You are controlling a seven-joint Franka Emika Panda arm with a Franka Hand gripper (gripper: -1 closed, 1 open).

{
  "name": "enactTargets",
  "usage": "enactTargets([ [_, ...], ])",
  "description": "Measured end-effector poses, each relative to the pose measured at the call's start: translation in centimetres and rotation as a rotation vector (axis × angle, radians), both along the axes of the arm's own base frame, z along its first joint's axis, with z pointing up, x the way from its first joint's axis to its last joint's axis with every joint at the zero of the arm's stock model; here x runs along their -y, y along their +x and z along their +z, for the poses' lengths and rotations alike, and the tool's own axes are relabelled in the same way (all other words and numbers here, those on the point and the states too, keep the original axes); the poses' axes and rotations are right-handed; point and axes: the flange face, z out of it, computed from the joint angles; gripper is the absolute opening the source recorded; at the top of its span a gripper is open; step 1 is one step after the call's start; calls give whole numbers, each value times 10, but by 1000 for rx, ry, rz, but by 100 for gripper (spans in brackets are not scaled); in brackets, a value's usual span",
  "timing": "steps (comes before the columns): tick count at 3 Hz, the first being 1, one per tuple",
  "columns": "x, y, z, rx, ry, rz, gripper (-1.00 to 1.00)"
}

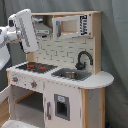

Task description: Play with the kitchen

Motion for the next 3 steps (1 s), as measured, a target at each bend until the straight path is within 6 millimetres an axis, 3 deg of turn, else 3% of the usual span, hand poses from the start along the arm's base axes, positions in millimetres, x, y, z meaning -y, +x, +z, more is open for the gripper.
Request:
enactTargets([
  [1,18,-12,-4,-8,31,36,-100],
  [3,49,0,8,-66,79,161,-100],
])
